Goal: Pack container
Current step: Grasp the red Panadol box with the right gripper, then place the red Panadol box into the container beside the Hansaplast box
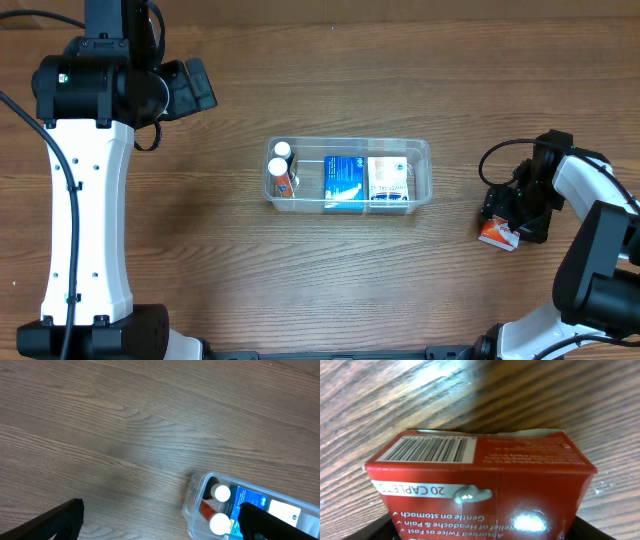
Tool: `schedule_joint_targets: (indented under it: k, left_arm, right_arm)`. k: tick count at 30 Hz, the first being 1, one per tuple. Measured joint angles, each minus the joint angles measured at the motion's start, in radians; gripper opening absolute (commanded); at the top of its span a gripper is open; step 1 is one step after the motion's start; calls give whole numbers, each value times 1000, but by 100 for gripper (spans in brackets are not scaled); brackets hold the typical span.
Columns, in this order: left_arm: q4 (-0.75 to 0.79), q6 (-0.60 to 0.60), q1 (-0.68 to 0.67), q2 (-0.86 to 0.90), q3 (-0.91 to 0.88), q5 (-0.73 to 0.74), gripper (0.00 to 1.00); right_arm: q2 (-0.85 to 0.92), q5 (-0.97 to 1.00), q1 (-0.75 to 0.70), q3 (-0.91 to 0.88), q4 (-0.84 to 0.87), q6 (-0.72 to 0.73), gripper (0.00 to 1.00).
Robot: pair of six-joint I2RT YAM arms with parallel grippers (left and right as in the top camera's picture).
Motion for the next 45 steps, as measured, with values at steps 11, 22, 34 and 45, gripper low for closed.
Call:
schedule_joint_targets:
  k: [11,22,34,45]
  left_arm:
    - [0,0,0,0,0,0,100]
    - [2,0,0,0,0,0,100]
    - [-1,0,0,0,0,0,100]
    - [-2,0,0,0,0,0,100]
  right_arm:
    - [-6,-5,36,156,-193,2,70]
    - [-167,-34,653,499,-211,53,72]
    - [48,-37,685,497,-179,126,76]
    - [48,-37,652,497,-170,133,80]
